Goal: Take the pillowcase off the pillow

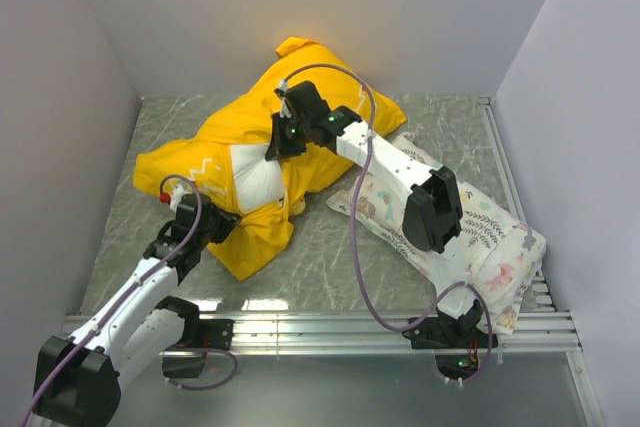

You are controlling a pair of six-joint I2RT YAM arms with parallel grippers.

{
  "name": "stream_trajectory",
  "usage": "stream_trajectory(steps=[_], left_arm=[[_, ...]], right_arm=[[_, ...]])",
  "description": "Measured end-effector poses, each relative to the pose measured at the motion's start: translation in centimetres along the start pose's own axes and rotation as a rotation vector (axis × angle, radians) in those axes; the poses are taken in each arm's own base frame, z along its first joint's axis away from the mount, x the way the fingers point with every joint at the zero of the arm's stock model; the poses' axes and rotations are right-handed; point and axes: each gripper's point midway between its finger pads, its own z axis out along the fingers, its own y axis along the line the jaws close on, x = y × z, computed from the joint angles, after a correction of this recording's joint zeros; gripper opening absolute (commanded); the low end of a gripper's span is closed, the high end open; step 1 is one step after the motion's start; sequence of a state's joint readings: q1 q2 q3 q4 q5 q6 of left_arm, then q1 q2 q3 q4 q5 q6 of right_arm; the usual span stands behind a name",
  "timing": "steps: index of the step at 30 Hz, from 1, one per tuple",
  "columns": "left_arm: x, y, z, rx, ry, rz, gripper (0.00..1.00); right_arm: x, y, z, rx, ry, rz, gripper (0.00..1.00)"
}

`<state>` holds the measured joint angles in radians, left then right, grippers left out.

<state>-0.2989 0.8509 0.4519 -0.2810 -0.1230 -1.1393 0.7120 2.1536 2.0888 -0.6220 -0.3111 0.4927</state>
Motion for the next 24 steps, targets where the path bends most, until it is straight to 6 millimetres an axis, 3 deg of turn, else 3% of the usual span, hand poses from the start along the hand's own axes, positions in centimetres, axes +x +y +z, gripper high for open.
stream_trajectory(steps=[2,4,5,8,11,17,20,22,24], left_arm=[[0.7,0.5,0.4,0.025,0.008,-0.007,0.00],[1.0,0.7,0.7,0.052,0.002,-0.008,0.01],[1.0,0.6,0.7,0.065,-0.004,-0.006,0.01],[1.0,0.7,0.7,0.088,-0.020,0.014,0.01],[0.8,0.9,0.6,0.089,-0.038,0.037,0.00],[0.3,1.1,-0.3,0.100,-0.067,0.084,0.00],[0.3,1.3,-0.5,0.106,-0.075,0.093,0.00],[0.3,1.3,-0.6,0.105,-0.075,0.097,0.01],[0.4,1.3,-0.6,0.107,-0.075,0.099,0.00]], right_arm=[[0.8,-0.1,-0.1,0.025,-0.003,-0.027,0.00],[1.1,0.0,-0.2,0.057,-0.027,-0.071,0.10],[1.1,0.2,-0.2,0.075,-0.041,-0.096,0.27],[0.9,0.3,-0.2,0.139,-0.085,-0.167,0.61],[0.2,0.7,-1.2,0.226,-0.154,-0.247,0.73],[-0.9,3.6,-6.5,0.307,-0.322,-0.348,0.75],[-0.2,5.5,-8.9,0.270,-0.381,-0.382,0.79],[0.9,6.5,-9.1,0.235,-0.382,-0.414,0.79],[2.1,7.7,-8.2,0.199,-0.362,-0.460,0.79]])
